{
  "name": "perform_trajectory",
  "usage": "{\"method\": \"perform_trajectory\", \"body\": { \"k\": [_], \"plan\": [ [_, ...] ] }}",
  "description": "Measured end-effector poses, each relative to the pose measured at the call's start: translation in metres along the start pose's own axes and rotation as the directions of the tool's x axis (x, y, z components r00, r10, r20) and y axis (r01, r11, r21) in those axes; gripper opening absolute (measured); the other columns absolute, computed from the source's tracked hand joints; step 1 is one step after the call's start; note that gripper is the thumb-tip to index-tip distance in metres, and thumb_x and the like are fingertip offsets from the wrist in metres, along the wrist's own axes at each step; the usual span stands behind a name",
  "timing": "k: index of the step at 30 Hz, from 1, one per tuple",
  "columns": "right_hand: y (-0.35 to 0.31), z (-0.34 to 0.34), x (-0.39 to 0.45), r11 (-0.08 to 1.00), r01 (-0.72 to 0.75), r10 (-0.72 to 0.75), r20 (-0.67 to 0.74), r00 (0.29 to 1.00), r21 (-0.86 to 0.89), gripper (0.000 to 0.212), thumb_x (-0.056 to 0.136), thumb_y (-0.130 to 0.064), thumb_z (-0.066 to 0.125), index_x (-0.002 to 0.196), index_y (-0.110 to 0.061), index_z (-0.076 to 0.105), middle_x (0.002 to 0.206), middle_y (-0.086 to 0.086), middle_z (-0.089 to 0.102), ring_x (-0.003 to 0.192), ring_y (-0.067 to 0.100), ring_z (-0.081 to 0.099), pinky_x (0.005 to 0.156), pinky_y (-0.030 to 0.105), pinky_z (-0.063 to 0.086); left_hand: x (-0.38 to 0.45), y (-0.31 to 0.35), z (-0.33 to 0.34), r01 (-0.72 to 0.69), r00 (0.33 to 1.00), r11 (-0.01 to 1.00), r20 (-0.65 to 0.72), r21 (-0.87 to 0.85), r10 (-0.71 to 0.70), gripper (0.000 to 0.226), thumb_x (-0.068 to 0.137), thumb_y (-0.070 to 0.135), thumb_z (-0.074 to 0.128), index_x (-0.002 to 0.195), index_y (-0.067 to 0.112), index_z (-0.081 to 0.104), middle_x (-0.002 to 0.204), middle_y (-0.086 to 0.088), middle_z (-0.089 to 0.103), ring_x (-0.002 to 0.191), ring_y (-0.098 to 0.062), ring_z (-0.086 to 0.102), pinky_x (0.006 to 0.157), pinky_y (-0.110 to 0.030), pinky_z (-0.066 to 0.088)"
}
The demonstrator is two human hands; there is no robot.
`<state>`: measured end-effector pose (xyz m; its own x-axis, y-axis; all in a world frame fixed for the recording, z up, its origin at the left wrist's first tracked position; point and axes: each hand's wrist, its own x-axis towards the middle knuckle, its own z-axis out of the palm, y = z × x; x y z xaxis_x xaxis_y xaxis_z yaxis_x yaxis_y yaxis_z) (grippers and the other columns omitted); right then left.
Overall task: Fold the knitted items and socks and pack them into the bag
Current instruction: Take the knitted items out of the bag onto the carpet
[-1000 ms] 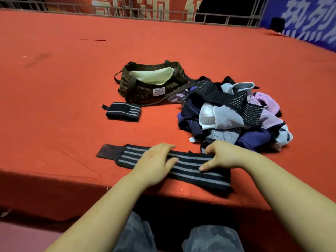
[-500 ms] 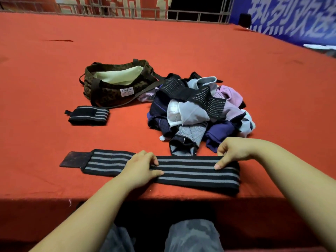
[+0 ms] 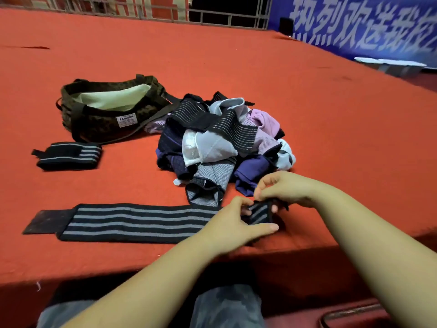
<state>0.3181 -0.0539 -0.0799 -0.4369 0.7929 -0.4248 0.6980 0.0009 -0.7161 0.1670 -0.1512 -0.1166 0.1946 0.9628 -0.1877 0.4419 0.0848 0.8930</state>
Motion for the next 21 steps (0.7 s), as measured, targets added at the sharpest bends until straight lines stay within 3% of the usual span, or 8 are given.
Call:
{"method": "perform_trajectory", "body": {
  "k": [2, 4, 6, 10, 13, 17, 19, 21],
  "plan": [
    [-0.014, 0.01, -0.002, 0.993, 0.033, -0.03, -0.025, 0.999, 0.112, 0.012, 0.084, -0.003, 0.058, 0.075, -0.011, 0.063, 0.072, 0.015, 0.059, 0.043, 0.01, 0.054, 0.04, 0.017, 0.038, 0.001, -0.001, 0.006, 0.034, 0.996, 0.997, -0.08, -0.064, -0.039, 0.062, 0.064, 0.053, 0.078, 0.113, 0.027, 0.05, 0.106, 0.01, 0.064, 0.088, -0.008, 0.061, 0.087, -0.025, 0.048],
    [-0.028, 0.02, -0.002, 0.975, 0.042, -0.035, -0.038, 0.999, 0.218, 0.013, 0.084, -0.003, 0.057, 0.074, -0.007, 0.064, 0.071, 0.016, 0.059, 0.047, 0.014, 0.055, 0.045, 0.02, 0.046, 0.001, -0.006, -0.003, 0.02, 0.974, 1.0, -0.225, -0.001, -0.02, 0.032, 0.08, 0.031, 0.071, 0.106, 0.021, 0.055, 0.099, 0.008, 0.066, 0.091, -0.011, 0.061, 0.08, -0.022, 0.043],
    [-0.039, 0.03, 0.001, 0.964, 0.089, -0.073, -0.073, 0.995, 0.252, 0.022, 0.09, -0.012, 0.056, 0.068, -0.01, 0.058, 0.06, 0.008, 0.057, 0.044, 0.012, 0.049, 0.049, 0.021, 0.045, -0.001, -0.015, -0.018, -0.016, 0.955, 1.0, -0.296, -0.025, 0.008, 0.008, 0.089, 0.016, 0.057, 0.096, 0.014, 0.059, 0.093, 0.002, 0.067, 0.09, -0.016, 0.062, 0.081, -0.026, 0.043],
    [-0.055, 0.052, 0.013, 0.964, 0.243, -0.258, -0.149, 0.955, -0.109, 0.033, 0.087, -0.04, 0.063, 0.064, -0.016, 0.059, 0.046, -0.01, 0.044, 0.045, 0.004, 0.038, 0.049, 0.019, 0.034, -0.021, -0.034, -0.06, -0.057, 0.958, 0.92, -0.28, -0.388, -0.059, 0.016, 0.094, 0.003, 0.05, 0.095, 0.009, 0.065, 0.094, -0.011, 0.07, 0.088, -0.025, 0.064, 0.091, -0.046, 0.048],
    [-0.069, 0.073, 0.025, 0.91, 0.266, -0.315, -0.113, 0.942, -0.319, 0.039, 0.083, -0.046, 0.065, 0.058, -0.017, 0.055, 0.05, -0.006, 0.05, 0.049, 0.005, 0.043, 0.059, 0.029, 0.039, -0.038, -0.056, -0.093, -0.044, 0.93, 0.916, -0.352, -0.399, -0.109, 0.017, 0.094, 0.003, 0.05, 0.095, 0.007, 0.066, 0.094, -0.015, 0.071, 0.085, -0.027, 0.064, 0.084, -0.047, 0.051],
    [-0.099, 0.106, 0.035, 0.862, 0.31, -0.376, -0.096, 0.922, -0.402, 0.042, 0.082, -0.049, 0.064, 0.058, -0.018, 0.051, 0.054, -0.012, 0.056, 0.056, -0.004, 0.053, 0.061, 0.021, 0.044, -0.063, -0.086, -0.132, 0.02, 0.84, 0.947, -0.508, -0.32, -0.19, 0.012, 0.092, 0.011, 0.057, 0.084, 0.013, 0.066, 0.082, -0.007, 0.071, 0.073, -0.019, 0.065, 0.07, -0.039, 0.055],
    [-0.115, 0.125, 0.044, 0.806, 0.381, -0.467, -0.091, 0.88, -0.453, 0.04, 0.082, -0.05, 0.064, 0.057, -0.021, 0.05, 0.071, -0.006, 0.058, 0.074, 0.008, 0.056, 0.072, 0.031, 0.047, -0.079, -0.099, -0.151, 0.081, 0.777, 0.961, -0.587, -0.265, -0.228, 0.011, 0.088, 0.018, 0.064, 0.078, 0.016, 0.064, 0.075, -0.003, 0.069, 0.062, -0.012, 0.063, 0.056, -0.026, 0.054],
    [-0.13, 0.145, 0.055, 0.781, 0.403, -0.491, -0.071, 0.868, -0.477, 0.037, 0.084, -0.049, 0.061, 0.061, -0.022, 0.05, 0.071, -0.004, 0.054, 0.075, 0.016, 0.052, 0.07, 0.032, 0.043, -0.092, -0.114, -0.168, 0.159, 0.7, 0.968, -0.669, -0.194, -0.25, 0.018, 0.082, 0.025, 0.071, 0.069, 0.016, 0.062, 0.065, 0.001, 0.067, 0.05, -0.008, 0.06, 0.049, -0.018, 0.046]
  ]
}}
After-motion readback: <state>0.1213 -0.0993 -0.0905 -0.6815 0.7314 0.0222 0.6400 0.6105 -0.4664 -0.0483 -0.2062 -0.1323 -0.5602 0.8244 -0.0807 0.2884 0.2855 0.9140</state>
